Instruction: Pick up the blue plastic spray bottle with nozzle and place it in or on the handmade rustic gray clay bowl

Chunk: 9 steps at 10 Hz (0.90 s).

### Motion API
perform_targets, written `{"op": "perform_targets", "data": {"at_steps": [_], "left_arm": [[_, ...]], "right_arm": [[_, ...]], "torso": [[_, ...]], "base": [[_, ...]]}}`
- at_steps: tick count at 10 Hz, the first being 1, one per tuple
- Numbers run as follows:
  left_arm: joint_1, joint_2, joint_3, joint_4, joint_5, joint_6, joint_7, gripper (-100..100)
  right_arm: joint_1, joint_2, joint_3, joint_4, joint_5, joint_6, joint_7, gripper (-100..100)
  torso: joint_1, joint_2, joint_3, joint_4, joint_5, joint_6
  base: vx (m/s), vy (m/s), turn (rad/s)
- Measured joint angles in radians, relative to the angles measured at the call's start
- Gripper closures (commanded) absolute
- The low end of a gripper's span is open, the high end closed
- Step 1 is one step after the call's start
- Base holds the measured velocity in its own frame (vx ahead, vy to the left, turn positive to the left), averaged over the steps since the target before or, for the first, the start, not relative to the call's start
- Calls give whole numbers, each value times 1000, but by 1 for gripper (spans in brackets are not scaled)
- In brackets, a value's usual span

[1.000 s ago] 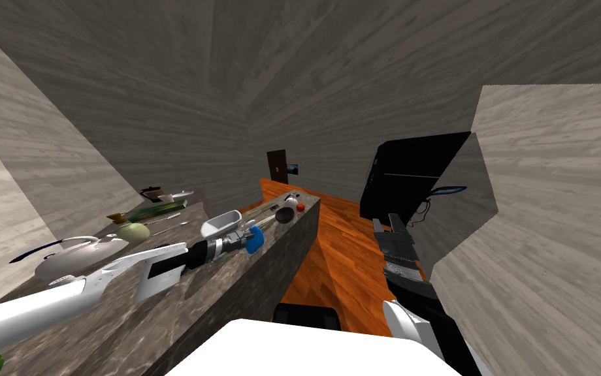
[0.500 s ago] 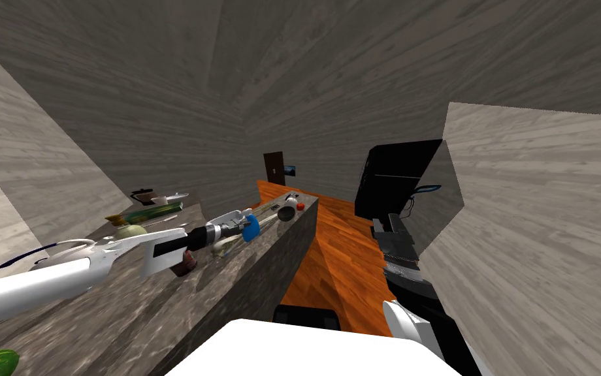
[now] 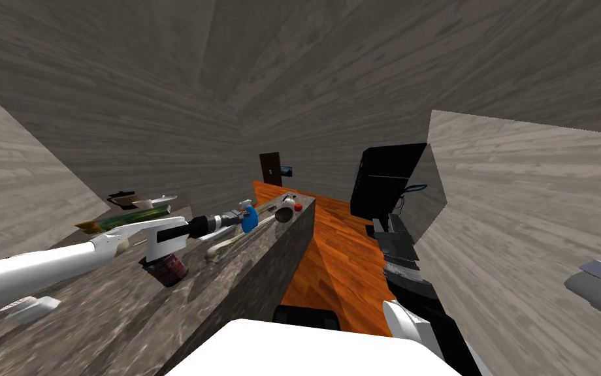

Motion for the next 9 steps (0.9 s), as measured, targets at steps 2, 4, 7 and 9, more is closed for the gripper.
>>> {"op": "perform_targets", "data": {"at_steps": [2, 4, 7, 9], "left_arm": [[-51, 30, -1, -19, 21, 11, 26, 100], [-51, 70, 10, -58, 49, 3, 53, 100], [-11, 134, 38, -94, 81, -2, 90, 100], [9, 168, 53, -110, 93, 3, 109, 100]], "right_arm": [[0, 0, 0, 0, 0, 0, 0, 0], [0, 0, 0, 0, 0, 0, 0, 0], [0, 0, 0, 0, 0, 0, 0, 0], [0, 0, 0, 0, 0, 0, 0, 0]], "torso": [[-3, -3, -1, -1, -1, 1], [-7, -2, -1, -1, -1, 0], [-14, -5, -3, -2, -3, 0], [-8, -11, -7, -3, -1, 0]], "base": [[81, -5, -124], [63, -78, -6], [148, -138, 54], [203, -59, 32]]}}
